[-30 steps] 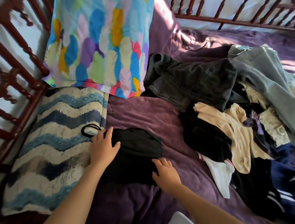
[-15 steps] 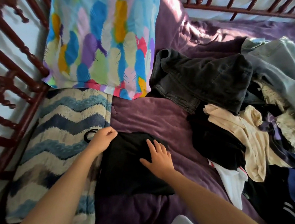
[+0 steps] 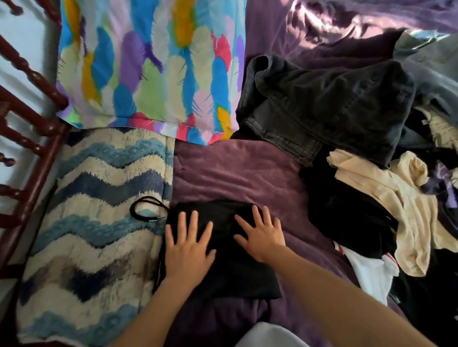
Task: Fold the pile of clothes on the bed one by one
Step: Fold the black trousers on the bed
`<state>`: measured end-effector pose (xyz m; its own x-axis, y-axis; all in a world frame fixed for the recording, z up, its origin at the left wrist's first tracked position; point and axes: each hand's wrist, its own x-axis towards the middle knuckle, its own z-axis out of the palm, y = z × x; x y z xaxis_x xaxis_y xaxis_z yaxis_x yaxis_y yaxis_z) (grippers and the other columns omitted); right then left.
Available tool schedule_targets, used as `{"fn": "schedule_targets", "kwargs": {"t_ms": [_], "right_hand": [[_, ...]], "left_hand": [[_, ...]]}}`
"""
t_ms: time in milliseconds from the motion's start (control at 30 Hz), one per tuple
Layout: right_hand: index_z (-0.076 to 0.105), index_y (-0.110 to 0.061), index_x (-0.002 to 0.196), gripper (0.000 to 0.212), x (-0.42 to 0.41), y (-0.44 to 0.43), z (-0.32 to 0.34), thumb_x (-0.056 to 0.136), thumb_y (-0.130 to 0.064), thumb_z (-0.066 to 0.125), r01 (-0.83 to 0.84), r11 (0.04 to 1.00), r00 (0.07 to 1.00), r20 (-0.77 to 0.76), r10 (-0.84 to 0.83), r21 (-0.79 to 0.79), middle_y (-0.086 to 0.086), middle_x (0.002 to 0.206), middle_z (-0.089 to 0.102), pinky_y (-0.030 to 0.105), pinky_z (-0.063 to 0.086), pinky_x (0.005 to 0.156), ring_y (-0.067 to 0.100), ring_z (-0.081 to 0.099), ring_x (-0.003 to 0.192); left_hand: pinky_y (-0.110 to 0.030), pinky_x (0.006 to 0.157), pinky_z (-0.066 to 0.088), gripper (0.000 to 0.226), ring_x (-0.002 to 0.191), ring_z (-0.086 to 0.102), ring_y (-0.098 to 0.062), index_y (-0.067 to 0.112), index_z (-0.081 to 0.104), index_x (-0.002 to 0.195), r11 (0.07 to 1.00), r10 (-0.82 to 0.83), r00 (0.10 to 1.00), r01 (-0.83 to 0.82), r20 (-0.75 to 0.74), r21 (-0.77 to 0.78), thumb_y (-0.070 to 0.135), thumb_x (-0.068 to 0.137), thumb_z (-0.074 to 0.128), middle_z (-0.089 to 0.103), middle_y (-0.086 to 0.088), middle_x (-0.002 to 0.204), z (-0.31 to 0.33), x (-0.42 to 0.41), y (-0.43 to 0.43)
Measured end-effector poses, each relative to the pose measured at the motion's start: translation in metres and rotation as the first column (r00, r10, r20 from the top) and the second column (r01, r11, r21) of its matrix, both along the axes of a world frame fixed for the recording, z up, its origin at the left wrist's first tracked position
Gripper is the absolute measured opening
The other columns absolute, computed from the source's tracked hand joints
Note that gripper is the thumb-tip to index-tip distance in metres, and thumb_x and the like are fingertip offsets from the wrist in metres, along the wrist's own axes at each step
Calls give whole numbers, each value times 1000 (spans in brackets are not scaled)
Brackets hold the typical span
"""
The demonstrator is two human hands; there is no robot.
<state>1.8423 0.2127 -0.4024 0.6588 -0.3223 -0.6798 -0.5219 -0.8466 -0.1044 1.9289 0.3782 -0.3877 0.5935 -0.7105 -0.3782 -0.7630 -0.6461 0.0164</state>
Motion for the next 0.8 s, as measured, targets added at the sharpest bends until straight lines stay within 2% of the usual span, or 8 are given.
{"fn": "schedule_targets", "kwargs": {"t_ms": [100,200,267,367,467,567,700,800], "right_hand": [[0,-32,150,58,10,-12,6,100,-47,25,8,999,988,-151,-15,-44,9,158,-10,53,8,113,37,-12,143],[15,-23,149,54,5,-8,15,100,-39,30,295,955,953,-80,-293,13,14,157,0,48,17,112,34,2,144],[25,-17,146,51,-13,-1,16,98,-33,34,341,940,933,118,-340,15,16,154,16,45,29,109,32,18,142],[48,-14,125,54,-58,10,14,81,-44,42,29,1000,926,377,-30,7,19,126,58,42,54,85,34,54,116],[41,-25,128,76,-101,36,0,65,-66,53,-313,947,896,311,318,-67,10,123,62,39,55,81,27,56,115],[39,-29,130,112,-101,50,-7,33,-65,81,-253,967,960,127,250,10,10,120,64,39,56,76,25,64,107],[14,-31,149,83,-81,47,5,84,-29,65,-173,984,977,138,164,53,15,151,24,47,31,107,33,24,139],[31,-19,144,57,-75,33,9,91,-10,48,-101,995,975,197,103,-20,12,138,39,38,39,96,29,35,128]], "left_hand": [[-64,105,20,74,140,17,-43,35,27,145,984,134,991,-131,-15,116,63,81,53,21,-15,154,1,17,8],[-57,112,3,69,144,-8,-35,41,-3,147,969,194,981,-188,-20,163,67,89,24,-4,-7,158,3,25,8],[-59,111,7,68,144,-2,-37,38,6,148,967,230,972,-223,-48,121,64,90,31,3,-12,158,4,23,8],[-64,98,32,62,132,32,-44,15,51,134,978,156,984,-142,85,-154,44,80,64,43,-27,139,4,11,13],[-55,101,26,61,128,34,-37,15,45,128,936,-133,978,176,160,-303,43,74,50,51,-22,134,5,-26,31],[-54,101,20,89,126,35,-36,20,45,126,931,-311,945,324,100,-166,53,51,78,54,-17,131,-8,-43,57],[-56,95,27,96,120,39,-32,17,66,114,968,-226,971,232,75,-92,49,26,91,63,-14,121,-16,-32,67],[-59,84,46,93,114,51,-32,16,72,105,973,-202,978,207,51,-103,40,18,94,66,-12,115,-7,-26,57]]}}
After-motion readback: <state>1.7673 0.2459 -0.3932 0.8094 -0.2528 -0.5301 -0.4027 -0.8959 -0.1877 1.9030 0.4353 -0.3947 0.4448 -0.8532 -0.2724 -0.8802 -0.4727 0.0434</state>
